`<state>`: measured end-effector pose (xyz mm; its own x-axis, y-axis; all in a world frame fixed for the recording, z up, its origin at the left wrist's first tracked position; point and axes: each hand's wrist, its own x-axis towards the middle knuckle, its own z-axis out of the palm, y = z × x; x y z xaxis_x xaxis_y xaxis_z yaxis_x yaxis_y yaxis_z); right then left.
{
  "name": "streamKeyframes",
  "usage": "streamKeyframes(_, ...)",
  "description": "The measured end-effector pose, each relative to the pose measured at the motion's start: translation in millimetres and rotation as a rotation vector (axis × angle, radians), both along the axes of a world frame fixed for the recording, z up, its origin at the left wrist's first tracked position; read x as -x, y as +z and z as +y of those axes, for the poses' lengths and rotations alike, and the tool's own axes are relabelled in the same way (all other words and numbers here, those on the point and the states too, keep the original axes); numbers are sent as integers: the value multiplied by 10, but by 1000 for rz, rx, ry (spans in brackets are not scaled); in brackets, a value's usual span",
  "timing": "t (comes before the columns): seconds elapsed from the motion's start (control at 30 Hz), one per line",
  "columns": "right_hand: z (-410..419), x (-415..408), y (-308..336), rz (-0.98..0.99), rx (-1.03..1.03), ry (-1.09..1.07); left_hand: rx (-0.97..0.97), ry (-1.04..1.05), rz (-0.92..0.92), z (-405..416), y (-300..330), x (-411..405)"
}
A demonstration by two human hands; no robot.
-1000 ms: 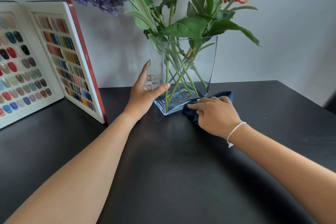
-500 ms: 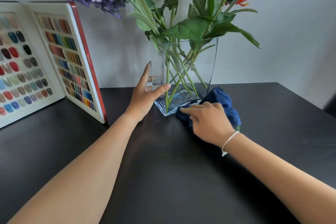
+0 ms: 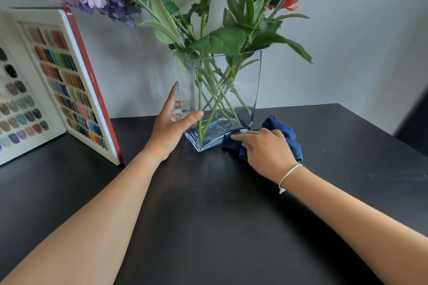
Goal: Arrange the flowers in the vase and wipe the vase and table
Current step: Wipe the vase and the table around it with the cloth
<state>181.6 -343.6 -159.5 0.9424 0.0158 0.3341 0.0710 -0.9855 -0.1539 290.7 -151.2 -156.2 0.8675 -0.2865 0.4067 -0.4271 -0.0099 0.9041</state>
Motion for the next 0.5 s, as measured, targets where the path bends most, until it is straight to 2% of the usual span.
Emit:
streamKeyframes(0.07, -40, -6, 1, -42, -107, -16, -1, 4, 9, 0, 6, 10)
streamKeyframes(0.2, -90, -55, 183, -175, -613, -91, 0, 24, 6, -10, 1, 1)
streamKeyframes(0.4, -76, -144, 522, -671, -1243, -215, -10, 22, -23, -8, -24, 4)
streamKeyframes(0.5, 52, -222, 608, -805, -1365, -204, -18, 28, -23, -5, -16, 4)
